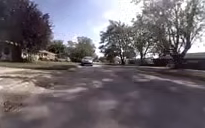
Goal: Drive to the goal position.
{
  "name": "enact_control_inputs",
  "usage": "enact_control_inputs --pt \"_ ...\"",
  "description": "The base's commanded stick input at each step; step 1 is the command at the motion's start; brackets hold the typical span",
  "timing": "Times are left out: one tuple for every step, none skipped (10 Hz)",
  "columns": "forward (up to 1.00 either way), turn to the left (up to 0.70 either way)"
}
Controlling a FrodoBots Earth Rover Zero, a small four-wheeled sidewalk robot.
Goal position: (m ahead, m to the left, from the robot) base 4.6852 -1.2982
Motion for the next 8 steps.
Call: enact_control_inputs --pt "1.00 0.00" --pt "1.00 0.00" --pt "1.00 0.00" --pt "1.00 0.00" --pt "1.00 0.00" --pt "1.00 0.08" --pt "1.00 0.25" --pt "1.00 0.40"
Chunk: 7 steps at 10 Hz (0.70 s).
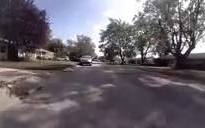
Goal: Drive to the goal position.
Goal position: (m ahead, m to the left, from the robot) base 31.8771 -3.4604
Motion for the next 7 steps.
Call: enact_control_inputs --pt "1.00 0.38" --pt "1.00 0.02" --pt "1.00 0.02" --pt "1.00 0.02" --pt "1.00 0.02" --pt "1.00 0.02" --pt "1.00 0.02"
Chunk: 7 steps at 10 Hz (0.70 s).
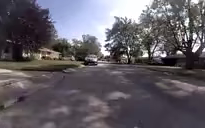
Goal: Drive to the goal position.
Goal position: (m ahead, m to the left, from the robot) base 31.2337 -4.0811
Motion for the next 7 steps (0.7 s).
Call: enact_control_inputs --pt "1.00 0.02" --pt "1.00 0.02" --pt "1.00 0.02" --pt "1.00 0.02" --pt "1.00 0.02" --pt "1.00 0.02" --pt "1.00 0.03"
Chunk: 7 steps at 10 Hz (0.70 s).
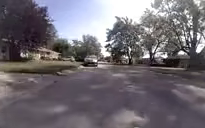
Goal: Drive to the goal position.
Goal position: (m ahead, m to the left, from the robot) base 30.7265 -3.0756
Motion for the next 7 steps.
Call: enact_control_inputs --pt "1.00 0.03" --pt "1.00 0.02" --pt "1.00 0.02" --pt "1.00 0.02" --pt "1.00 0.02" --pt "1.00 0.03" --pt "1.00 0.06"
